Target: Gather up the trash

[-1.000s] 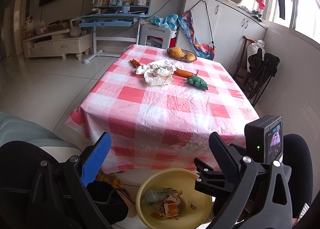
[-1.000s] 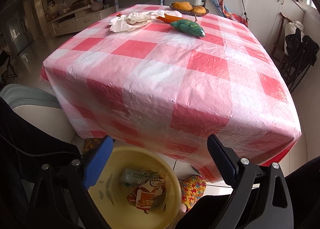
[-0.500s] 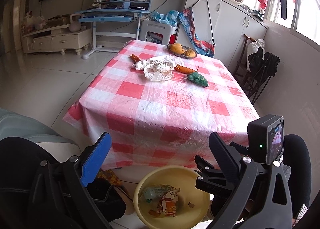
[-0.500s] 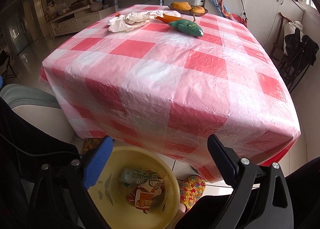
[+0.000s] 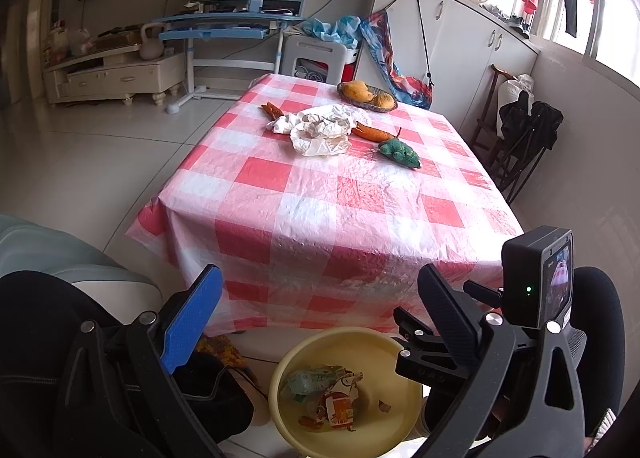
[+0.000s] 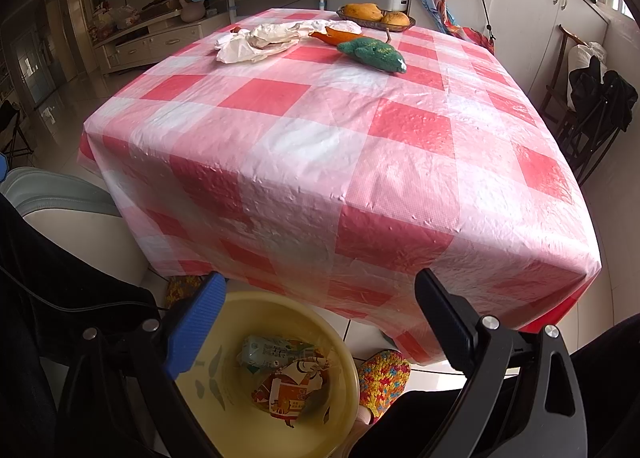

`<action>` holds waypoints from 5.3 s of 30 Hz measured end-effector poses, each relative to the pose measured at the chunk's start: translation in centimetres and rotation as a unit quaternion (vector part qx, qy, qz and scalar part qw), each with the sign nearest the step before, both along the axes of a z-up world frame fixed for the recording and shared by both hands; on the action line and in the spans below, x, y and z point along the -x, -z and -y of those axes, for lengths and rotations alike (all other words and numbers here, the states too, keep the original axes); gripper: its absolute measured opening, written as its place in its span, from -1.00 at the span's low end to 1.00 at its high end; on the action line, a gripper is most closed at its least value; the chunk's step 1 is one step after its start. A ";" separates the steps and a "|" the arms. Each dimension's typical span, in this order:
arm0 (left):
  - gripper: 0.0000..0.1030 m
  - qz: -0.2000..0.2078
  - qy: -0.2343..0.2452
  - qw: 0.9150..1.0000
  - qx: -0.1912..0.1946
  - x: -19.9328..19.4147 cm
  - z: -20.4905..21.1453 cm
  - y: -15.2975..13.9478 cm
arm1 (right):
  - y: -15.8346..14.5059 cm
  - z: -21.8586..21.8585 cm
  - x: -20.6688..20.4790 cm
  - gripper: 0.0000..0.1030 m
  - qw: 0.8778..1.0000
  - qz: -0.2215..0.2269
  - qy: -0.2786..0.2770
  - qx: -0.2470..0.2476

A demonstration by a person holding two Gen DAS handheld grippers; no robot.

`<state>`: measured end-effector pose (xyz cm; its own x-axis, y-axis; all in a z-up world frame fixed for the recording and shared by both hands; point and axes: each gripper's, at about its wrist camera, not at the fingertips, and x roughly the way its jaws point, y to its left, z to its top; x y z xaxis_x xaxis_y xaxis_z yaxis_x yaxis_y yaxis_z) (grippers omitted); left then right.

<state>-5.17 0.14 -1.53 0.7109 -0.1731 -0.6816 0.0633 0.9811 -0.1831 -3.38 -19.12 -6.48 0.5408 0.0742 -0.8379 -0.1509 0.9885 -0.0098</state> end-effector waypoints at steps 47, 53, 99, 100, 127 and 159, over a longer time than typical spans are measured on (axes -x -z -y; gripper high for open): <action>0.84 -0.010 -0.003 1.000 -0.001 0.1 -0.3 0.8 | 0.1 0.2 0.1 0.78 1.000 0.000 0.001 0.002; 0.84 -0.010 -0.003 1.000 -0.001 0.0 -0.3 0.9 | 0.1 0.2 0.1 0.78 1.000 0.001 0.001 0.002; 0.85 -0.015 -0.004 1.000 -0.001 -0.2 -0.3 1.0 | -0.2 0.2 0.2 0.78 1.000 0.015 0.011 0.005; 0.85 -0.015 -0.004 1.000 -0.001 -0.2 -0.3 0.9 | -0.2 0.3 0.2 0.78 1.000 0.016 0.011 0.005; 0.85 -0.019 -0.007 1.000 -0.003 -0.1 -0.8 1.3 | -0.3 0.2 0.3 0.78 1.000 0.017 0.012 0.006; 0.85 -0.023 -0.007 1.000 -0.002 -0.4 -0.8 1.3 | 0.1 0.0 0.3 0.82 1.000 0.013 0.011 0.009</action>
<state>-4.74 0.97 -2.83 0.6819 -0.1593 -0.7139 0.0404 0.9827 -0.1806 -3.67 -19.13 -6.57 0.5644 0.0471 -0.8242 -0.1293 0.9911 -0.0319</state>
